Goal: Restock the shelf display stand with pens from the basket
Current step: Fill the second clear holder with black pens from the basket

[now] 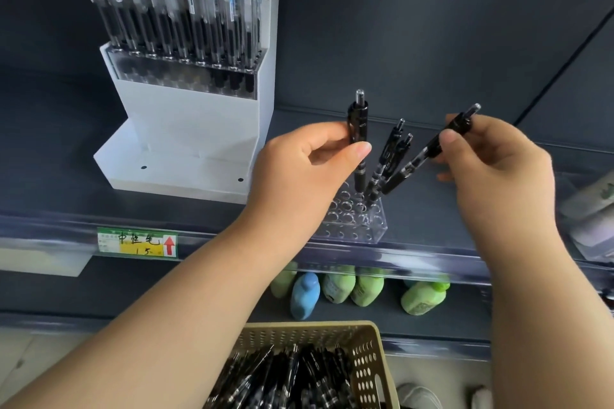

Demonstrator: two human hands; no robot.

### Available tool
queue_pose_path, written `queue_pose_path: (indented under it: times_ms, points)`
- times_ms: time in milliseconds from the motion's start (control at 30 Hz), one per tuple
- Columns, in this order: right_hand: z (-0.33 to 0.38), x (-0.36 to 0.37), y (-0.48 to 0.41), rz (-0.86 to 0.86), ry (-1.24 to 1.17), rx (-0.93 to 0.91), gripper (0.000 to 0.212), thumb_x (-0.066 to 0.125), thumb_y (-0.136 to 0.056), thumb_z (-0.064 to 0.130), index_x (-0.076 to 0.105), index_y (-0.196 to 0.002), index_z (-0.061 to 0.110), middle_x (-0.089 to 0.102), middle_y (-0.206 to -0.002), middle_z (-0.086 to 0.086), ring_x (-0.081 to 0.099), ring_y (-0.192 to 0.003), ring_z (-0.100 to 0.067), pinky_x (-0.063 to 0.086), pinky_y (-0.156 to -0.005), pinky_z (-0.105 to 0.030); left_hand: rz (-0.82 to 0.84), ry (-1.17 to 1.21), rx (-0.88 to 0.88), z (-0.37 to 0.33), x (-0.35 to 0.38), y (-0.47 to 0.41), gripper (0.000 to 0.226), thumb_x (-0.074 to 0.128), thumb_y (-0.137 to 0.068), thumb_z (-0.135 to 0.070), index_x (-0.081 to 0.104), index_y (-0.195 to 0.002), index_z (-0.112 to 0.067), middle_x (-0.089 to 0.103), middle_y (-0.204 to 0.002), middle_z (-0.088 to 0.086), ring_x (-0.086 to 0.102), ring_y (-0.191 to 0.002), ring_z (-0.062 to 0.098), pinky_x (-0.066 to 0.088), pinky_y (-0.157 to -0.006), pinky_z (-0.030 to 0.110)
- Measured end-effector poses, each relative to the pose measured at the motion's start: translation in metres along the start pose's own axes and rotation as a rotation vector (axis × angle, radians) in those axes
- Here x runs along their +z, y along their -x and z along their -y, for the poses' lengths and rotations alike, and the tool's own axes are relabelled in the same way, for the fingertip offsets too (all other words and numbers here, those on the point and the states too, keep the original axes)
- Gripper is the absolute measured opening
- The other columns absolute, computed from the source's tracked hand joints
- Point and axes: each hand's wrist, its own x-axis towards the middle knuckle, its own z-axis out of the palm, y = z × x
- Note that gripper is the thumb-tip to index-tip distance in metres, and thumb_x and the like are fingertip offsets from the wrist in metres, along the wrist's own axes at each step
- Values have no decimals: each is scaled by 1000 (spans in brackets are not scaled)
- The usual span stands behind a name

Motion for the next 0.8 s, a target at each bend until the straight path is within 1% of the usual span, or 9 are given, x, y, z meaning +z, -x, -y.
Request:
queue_pose_path:
  times_ms: [133,267,367,433,500,567,633,700,800]
  points:
    - [-2,6,3,63,56,-9,18,59,-90,23,58,-80,38,63,-74,15,64,-81,-15,53,-84,-44,-3,-11,-4,2,4,0,12,71,-80,-25,73,-92,-26,71,-84,-18,64,-78,-7,50,-75,10]
    - [-3,7,1,90,86,-30,13,58,-90,22,58,-88,35,62,-75,17,62,-80,-13,52,-85,-40,22,-4,3,2,11,1,14,71,-80,-22,73,-94,-24,70,-83,-20,64,-76,-10,46,-71,4]
    - [-4,6,-1,104,104,-30,10,57,-91,22,59,-93,32,62,-77,16,62,-81,-11,50,-81,-27,40,1,11,4,17,2,16,72,-80,-19,74,-95,-21,70,-83,-20,63,-75,-10,44,-69,2]
    - [-6,7,-2,130,140,-29,10,56,-92,23,62,-98,28,62,-80,15,60,-81,-10,44,-74,-13,50,3,17,5,21,3,17,72,-80,-18,74,-97,-21,70,-84,-19,64,-75,-9,44,-70,2]
    - [-8,10,-1,170,219,-42,13,56,-91,23,64,-102,24,60,-77,16,56,-75,-6,35,-65,0,54,5,22,6,23,3,17,72,-80,-17,74,-97,-20,69,-82,-21,64,-75,-10,44,-69,1]
    - [-11,13,0,204,294,-50,12,59,-90,22,65,-100,21,55,-71,20,51,-67,1,32,-60,4,51,2,24,7,26,3,17,72,-80,-16,74,-96,-20,68,-81,-22,63,-73,-12,43,-69,1]
    - [-14,14,1,231,351,-48,11,63,-88,23,67,-97,18,52,-67,21,50,-63,4,33,-60,5,42,-9,28,9,27,3,17,73,-79,-17,74,-96,-19,67,-80,-22,62,-72,-13,42,-67,0]
    - [-16,15,2,241,388,-46,13,64,-87,25,67,-97,16,52,-66,19,51,-65,-3,34,-61,2,34,-20,23,10,28,2,17,73,-79,-18,74,-96,-19,67,-79,-21,61,-71,-14,41,-67,0]
    - [-15,16,2,235,418,-58,15,63,-88,26,67,-97,14,57,-70,9,54,-72,-11,35,-60,-11,31,-35,23,10,28,1,18,73,-79,-19,74,-97,-18,68,-79,-17,61,-71,-13,42,-67,0]
